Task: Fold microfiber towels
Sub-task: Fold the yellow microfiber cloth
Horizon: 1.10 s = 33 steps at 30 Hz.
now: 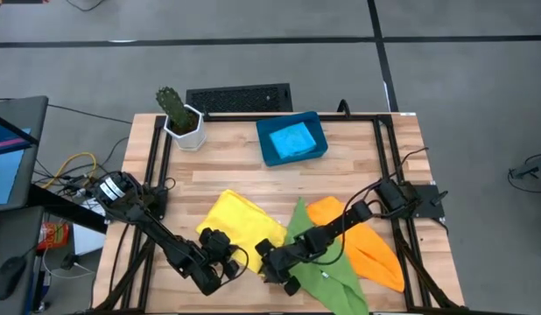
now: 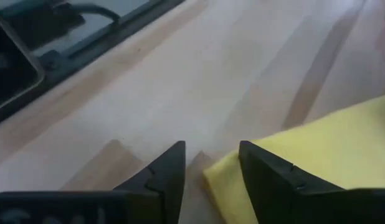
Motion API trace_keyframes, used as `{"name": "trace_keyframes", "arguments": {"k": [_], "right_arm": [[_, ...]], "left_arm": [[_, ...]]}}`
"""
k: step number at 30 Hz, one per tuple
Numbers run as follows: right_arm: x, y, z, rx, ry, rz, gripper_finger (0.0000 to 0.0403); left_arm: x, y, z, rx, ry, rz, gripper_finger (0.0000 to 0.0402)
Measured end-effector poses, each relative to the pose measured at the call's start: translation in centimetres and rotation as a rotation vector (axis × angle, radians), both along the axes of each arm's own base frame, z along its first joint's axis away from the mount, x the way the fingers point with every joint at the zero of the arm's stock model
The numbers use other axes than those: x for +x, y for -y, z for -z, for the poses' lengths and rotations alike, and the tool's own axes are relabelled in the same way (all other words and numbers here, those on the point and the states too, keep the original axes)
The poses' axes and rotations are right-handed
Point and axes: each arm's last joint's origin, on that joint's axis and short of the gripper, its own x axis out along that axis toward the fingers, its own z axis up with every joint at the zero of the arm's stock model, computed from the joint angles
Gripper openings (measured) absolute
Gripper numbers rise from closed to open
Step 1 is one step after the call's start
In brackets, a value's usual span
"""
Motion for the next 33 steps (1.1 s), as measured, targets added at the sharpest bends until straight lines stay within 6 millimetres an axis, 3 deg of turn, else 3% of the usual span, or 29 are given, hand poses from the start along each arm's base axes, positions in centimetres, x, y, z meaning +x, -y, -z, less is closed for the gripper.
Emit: {"name": "trace_keyframes", "arguments": {"k": [6, 14, 29, 33], "right_arm": [[-0.2, -0.1, 0.6, 0.008, -0.035, 0.074, 0.0147], [-0.1, -0.1, -0.1, -0.017, -0.063, 0.096, 0.0017], [1.9, 1.1, -2.8, -0.105, -0.082, 0.059, 0.0018], [1.9, 1.0, -3.0, -0.105, -0.096, 0.050, 0.0024]], "left_arm": [[0.0, 0.0, 0.0, -0.013, -0.012, 0.006, 0.0000], [0.0, 0.0, 0.1, -0.022, -0.019, 0.008, 0.0000], [0.0, 0.1, 0.0, -0.034, -0.020, 0.002, 0.0000], [0.2, 0.1, -1.9, -0.109, 0.084, -0.077, 0.0000]]}}
